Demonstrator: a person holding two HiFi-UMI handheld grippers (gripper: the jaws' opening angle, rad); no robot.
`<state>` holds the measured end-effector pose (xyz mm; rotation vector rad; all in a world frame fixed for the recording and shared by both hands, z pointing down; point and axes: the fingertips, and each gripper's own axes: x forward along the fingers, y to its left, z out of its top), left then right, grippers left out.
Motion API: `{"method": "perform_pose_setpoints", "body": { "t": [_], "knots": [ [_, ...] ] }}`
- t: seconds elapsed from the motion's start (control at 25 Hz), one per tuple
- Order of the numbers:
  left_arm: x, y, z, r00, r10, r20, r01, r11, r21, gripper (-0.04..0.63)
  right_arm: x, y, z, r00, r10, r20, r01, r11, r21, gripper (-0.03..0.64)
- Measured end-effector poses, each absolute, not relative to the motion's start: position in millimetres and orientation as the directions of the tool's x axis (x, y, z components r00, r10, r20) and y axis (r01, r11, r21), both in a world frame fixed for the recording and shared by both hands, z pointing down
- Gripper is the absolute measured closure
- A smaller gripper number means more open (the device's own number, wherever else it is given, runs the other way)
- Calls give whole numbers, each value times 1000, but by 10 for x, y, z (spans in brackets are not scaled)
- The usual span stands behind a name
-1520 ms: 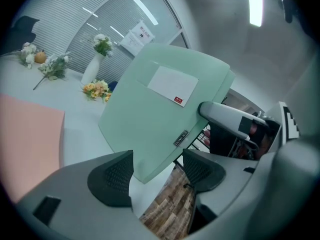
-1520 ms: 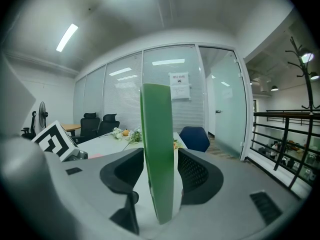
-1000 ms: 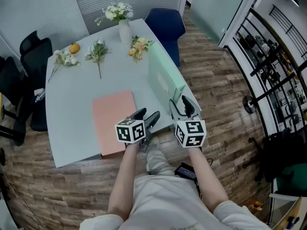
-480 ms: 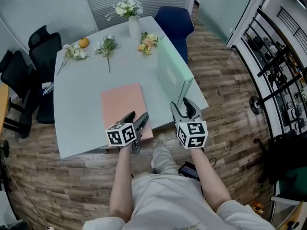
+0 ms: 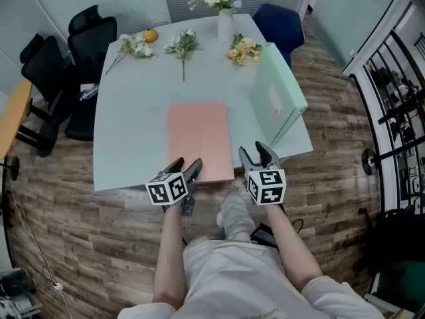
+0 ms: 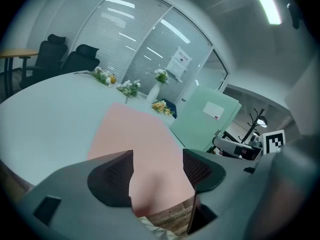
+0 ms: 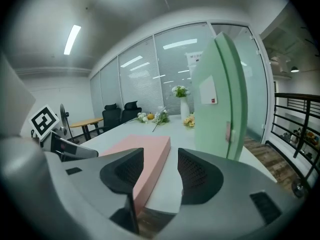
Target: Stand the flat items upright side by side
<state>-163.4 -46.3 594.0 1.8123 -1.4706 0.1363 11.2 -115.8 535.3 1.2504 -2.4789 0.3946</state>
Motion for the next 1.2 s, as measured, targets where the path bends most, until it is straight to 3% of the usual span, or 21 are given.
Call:
{"method": "perform_pose_setpoints", "body": {
  "t": [0.64,0.96,1.2],
  "knots": [
    [-2538,407,6356,103,-827,553,-745,304,594,296,-555,-962,5783,-622,-599,504,-735,669,-112,400],
    [-2514,407,6557,65,-893,446,-446,374,813,296,-647,-917,5896,-662,-547,512,-694,705,-145,400],
    [-2386,382,6791,38,-917,396,-239,377,895,286,-575,-861,5998,-680,-503,534,-669,723,-172,400]
  ]
}}
